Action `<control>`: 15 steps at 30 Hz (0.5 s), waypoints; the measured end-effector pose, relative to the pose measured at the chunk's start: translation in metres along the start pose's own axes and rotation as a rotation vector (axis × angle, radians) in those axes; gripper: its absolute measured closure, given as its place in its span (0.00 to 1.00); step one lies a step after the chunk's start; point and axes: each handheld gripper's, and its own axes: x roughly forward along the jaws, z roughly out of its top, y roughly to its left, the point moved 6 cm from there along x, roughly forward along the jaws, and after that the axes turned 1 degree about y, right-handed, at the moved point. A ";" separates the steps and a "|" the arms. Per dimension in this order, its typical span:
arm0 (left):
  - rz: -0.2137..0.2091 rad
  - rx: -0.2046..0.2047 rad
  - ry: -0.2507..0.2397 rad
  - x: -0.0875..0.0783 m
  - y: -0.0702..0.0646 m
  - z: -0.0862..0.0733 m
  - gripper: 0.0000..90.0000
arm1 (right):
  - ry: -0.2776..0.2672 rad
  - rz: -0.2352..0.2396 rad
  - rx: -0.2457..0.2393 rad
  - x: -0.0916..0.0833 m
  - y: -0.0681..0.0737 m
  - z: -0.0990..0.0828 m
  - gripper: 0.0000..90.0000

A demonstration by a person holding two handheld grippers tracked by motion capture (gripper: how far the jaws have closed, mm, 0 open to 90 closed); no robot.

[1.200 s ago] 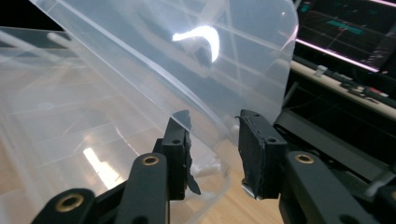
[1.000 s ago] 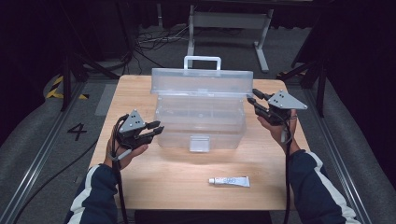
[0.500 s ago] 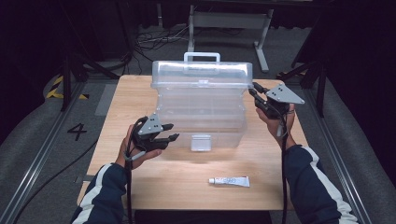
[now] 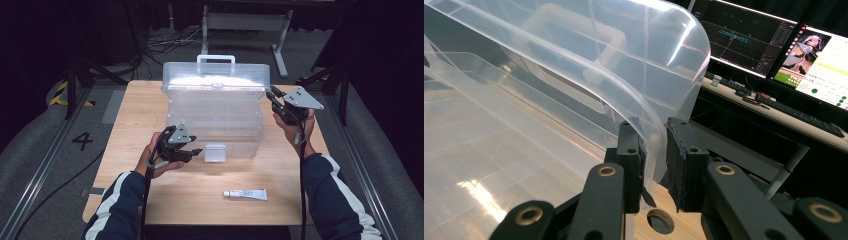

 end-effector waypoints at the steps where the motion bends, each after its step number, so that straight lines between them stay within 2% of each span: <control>1: 0.000 0.000 0.009 0.001 0.001 -0.001 0.58 | 0.003 -0.002 -0.002 0.000 0.000 0.001 0.87; 5: 0.007 0.001 0.033 0.005 0.005 -0.004 0.59 | 0.015 -0.012 -0.027 0.003 -0.003 0.004 0.88; 9: 0.012 -0.016 0.058 0.007 0.011 -0.010 0.61 | 0.026 -0.017 -0.016 0.007 -0.006 0.008 0.88; 11: 0.019 -0.042 0.063 0.008 0.017 -0.014 0.66 | 0.016 -0.039 -0.019 0.009 -0.006 0.010 0.89; 13: -0.001 -0.052 0.056 0.008 0.019 -0.017 0.68 | 0.004 -0.054 0.016 0.011 -0.006 0.010 0.89; 15: 0.005 -0.040 0.074 0.008 0.019 -0.019 0.69 | -0.003 -0.067 0.030 0.013 -0.006 0.010 0.89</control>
